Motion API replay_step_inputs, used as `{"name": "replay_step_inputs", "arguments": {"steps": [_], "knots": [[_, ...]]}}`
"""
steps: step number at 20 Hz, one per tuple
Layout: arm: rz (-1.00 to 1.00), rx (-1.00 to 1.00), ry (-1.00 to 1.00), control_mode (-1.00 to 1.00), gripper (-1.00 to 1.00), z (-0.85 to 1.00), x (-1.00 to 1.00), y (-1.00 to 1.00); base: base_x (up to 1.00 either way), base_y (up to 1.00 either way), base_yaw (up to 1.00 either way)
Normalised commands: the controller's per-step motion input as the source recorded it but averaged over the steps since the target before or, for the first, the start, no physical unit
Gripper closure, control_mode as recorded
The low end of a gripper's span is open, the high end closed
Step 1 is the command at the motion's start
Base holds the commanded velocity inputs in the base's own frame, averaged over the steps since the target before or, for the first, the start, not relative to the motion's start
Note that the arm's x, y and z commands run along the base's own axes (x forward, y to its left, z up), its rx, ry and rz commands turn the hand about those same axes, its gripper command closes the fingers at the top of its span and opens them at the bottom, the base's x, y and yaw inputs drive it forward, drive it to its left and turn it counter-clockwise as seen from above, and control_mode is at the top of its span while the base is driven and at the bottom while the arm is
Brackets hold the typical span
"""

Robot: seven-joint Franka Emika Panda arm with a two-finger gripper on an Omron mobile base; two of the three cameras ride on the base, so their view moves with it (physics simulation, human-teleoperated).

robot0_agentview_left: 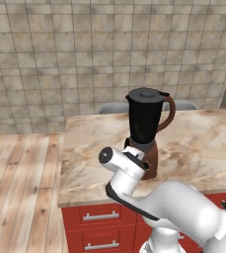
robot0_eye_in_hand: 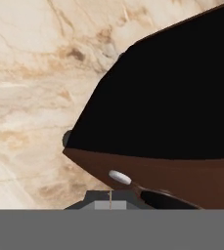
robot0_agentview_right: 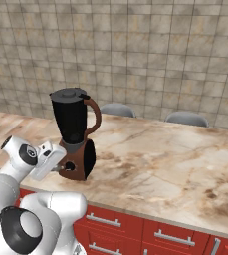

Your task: Grab the lime and lemon wedge from the fridge, place them in the blender, close the lid, and turn on the blender to create a marinade.

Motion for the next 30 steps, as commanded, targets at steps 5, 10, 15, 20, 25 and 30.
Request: {"name": "replay_step_inputs", "arguments": {"steps": [5, 10, 15, 20, 25, 30], "knots": [[0.0, 0.0, 0.0, -1.0, 1.0, -0.15, 0.02, 0.0, 0.0, 0.0, 0.0], [0.0, 0.0, 0.0, -1.0, 1.0, -0.1, 0.11, 0.0, 0.0, 0.0, 0.0], [0.0, 0.0, 0.0, -1.0, 1.0, -0.05, 0.23, 0.0, 0.0, 0.0, 0.0], [0.0, 0.0, 0.0, -1.0, 1.0, -0.08, 0.15, 0.0, 0.0, 0.0, 0.0], [0.01, 0.0, 0.0, -1.0, 1.0, -0.05, 0.08, -0.04, 0.0, 0.0, 0.0], [0.0, 0.0, 0.0, -1.0, 1.0, -0.11, 0.16, -0.06, 0.0, 0.0, 0.0]]}}
